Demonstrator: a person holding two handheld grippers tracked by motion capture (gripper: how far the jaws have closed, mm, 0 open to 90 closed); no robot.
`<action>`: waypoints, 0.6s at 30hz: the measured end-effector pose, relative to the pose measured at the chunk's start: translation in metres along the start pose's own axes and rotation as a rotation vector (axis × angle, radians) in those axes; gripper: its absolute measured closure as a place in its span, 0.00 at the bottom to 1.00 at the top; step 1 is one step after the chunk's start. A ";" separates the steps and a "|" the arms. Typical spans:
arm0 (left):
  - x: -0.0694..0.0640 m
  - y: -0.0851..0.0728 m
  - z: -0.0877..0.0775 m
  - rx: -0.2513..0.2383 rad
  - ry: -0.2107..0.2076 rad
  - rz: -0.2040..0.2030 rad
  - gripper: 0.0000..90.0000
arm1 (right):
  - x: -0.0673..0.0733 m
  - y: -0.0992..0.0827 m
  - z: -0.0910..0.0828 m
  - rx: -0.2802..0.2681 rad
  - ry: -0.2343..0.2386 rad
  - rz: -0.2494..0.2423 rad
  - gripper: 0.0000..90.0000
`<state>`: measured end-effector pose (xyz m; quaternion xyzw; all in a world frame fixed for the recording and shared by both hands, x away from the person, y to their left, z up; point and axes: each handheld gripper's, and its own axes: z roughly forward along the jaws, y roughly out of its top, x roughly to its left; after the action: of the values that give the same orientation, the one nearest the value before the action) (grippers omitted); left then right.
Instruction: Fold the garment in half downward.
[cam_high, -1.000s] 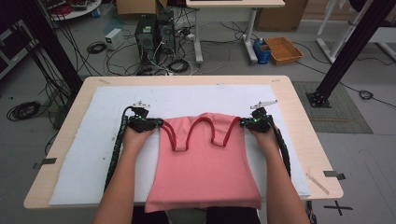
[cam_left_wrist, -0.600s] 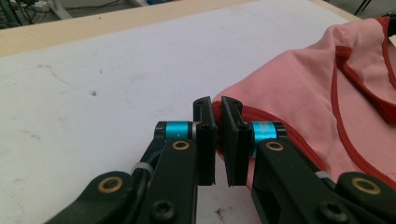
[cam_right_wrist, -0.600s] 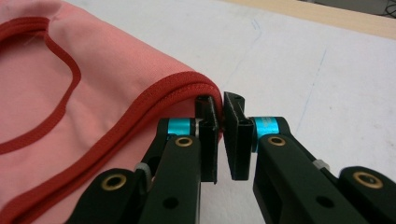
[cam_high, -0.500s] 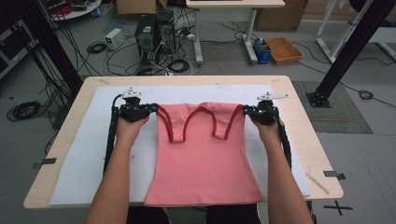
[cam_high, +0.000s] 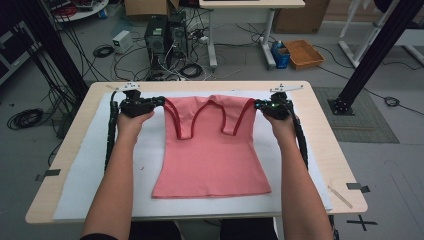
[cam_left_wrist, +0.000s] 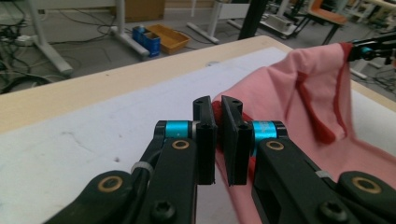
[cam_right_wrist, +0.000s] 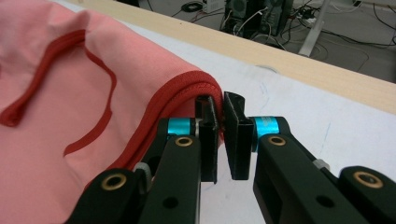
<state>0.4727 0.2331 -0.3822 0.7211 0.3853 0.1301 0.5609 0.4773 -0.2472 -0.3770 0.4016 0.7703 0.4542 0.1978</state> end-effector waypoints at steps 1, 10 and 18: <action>0.000 -0.003 0.000 -0.004 -0.007 -0.007 0.94 | 0.002 -0.002 -0.002 -0.007 0.004 -0.005 0.95; -0.020 -0.017 -0.017 -0.020 0.002 0.041 0.93 | 0.016 -0.017 -0.024 -0.045 0.041 -0.023 0.95; -0.038 -0.040 -0.042 -0.060 -0.023 0.058 0.93 | 0.034 -0.040 -0.047 -0.057 0.065 -0.079 0.95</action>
<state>0.4048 0.2387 -0.3954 0.7161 0.3538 0.1496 0.5827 0.4082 -0.2563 -0.3858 0.3499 0.7783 0.4807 0.2018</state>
